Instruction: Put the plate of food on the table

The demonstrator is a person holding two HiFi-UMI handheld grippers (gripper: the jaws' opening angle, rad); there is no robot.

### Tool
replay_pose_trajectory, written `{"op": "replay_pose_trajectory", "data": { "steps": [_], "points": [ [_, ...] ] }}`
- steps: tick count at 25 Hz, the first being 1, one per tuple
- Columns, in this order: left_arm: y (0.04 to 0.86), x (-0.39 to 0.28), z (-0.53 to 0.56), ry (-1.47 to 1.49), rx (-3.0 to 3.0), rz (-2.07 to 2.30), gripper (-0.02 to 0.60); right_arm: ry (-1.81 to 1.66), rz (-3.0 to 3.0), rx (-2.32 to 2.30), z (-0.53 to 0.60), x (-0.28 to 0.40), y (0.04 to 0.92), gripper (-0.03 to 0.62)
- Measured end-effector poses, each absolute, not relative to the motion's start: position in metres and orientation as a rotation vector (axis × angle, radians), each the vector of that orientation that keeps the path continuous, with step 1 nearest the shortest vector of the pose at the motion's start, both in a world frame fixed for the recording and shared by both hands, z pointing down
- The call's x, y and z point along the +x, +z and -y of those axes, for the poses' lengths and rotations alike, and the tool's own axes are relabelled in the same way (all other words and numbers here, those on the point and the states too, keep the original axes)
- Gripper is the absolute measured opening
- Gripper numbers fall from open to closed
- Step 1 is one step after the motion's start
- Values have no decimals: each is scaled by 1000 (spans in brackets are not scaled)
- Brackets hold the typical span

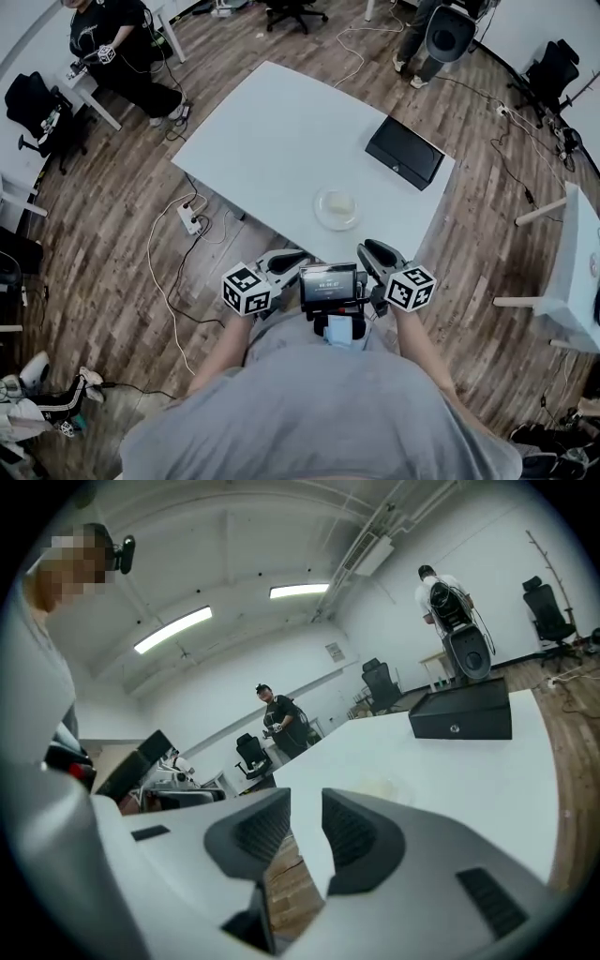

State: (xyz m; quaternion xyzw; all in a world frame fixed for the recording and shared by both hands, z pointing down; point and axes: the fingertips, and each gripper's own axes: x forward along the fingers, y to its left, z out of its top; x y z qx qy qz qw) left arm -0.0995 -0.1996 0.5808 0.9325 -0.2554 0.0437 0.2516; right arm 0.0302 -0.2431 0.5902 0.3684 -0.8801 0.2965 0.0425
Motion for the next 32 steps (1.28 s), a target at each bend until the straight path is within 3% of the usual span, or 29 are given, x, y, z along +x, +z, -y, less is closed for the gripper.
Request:
{"op": "replay_pose_trajectory", "data": {
  "steps": [17,22,32],
  "points": [
    [562,-93,181,156,2660,626,32,630,2716,1104,174,23,564,109],
    [559,-92,178,167,2669,624,32,617,2697,1106,174,21,560,35],
    [563,-94,178,166,2661,639,32,637,2684,1103,174,25,561,29]
  ]
}}
